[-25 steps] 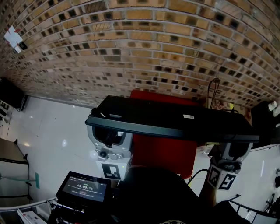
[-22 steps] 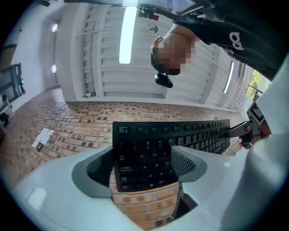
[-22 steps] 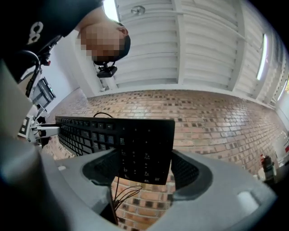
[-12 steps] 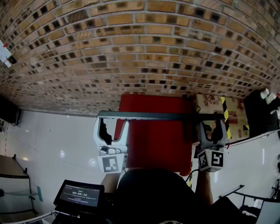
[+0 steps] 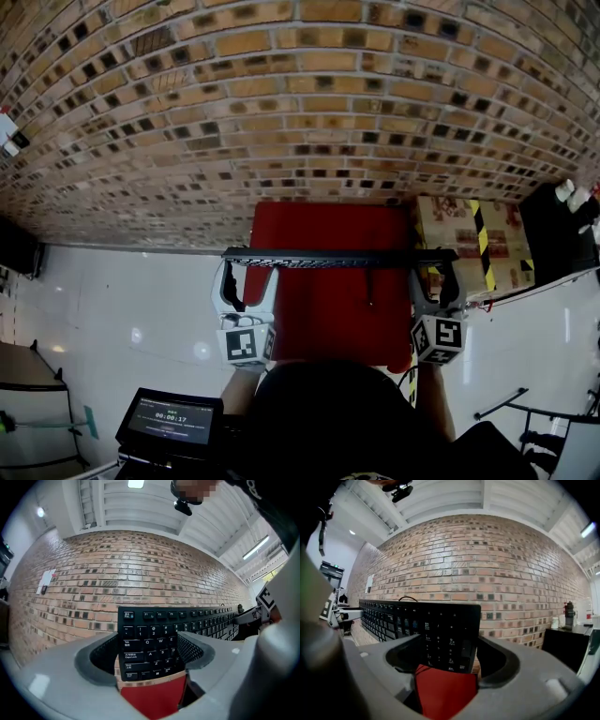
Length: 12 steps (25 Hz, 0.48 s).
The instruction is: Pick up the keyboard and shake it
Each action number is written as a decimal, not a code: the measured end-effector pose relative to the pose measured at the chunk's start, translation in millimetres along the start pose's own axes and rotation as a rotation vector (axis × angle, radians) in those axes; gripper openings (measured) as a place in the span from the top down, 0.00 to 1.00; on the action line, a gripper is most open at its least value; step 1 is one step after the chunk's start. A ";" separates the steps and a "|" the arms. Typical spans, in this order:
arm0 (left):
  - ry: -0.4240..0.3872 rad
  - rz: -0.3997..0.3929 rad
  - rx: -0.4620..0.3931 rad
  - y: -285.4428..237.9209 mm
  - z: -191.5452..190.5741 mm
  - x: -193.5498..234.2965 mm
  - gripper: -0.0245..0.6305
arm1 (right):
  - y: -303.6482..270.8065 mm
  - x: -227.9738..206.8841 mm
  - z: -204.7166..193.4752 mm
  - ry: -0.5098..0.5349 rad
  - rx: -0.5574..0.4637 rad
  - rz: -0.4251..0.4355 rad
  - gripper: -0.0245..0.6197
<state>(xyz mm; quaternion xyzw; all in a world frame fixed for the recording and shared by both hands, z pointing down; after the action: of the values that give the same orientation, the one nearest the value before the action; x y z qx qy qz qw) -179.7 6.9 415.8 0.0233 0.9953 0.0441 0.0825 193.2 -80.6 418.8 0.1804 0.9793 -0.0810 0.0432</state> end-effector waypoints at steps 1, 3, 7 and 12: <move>0.001 -0.001 0.004 -0.5 -0.8 0.0 0.35 | -0.8 -0.1 -0.6 0.003 0.003 0.001 0.44; 0.001 -0.001 0.011 -1.9 -1.3 -0.1 0.35 | -2.3 -0.9 -0.9 0.010 0.008 0.003 0.44; -0.002 -0.015 0.015 -5.1 -3.8 -1.1 0.35 | -3.6 -2.3 -1.4 0.000 0.013 0.000 0.44; 0.000 -0.013 0.035 -5.5 -6.9 -1.1 0.35 | -5.8 -2.5 -3.1 -0.002 0.018 0.003 0.44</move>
<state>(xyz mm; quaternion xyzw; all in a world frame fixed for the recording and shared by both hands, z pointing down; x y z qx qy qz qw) -180.0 0.8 422.3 0.0181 0.9961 0.0259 0.0821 193.3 -86.2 423.0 0.1822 0.9782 -0.0899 0.0427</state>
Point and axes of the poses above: the fingertips, and each gripper's own axes: y backward along the fingers, x to its left, z out of its top, the point moved 9 cm from there along y, backward along the fingers, and after that the axes turned 9 degrees about -y, right-handed, at the moved point
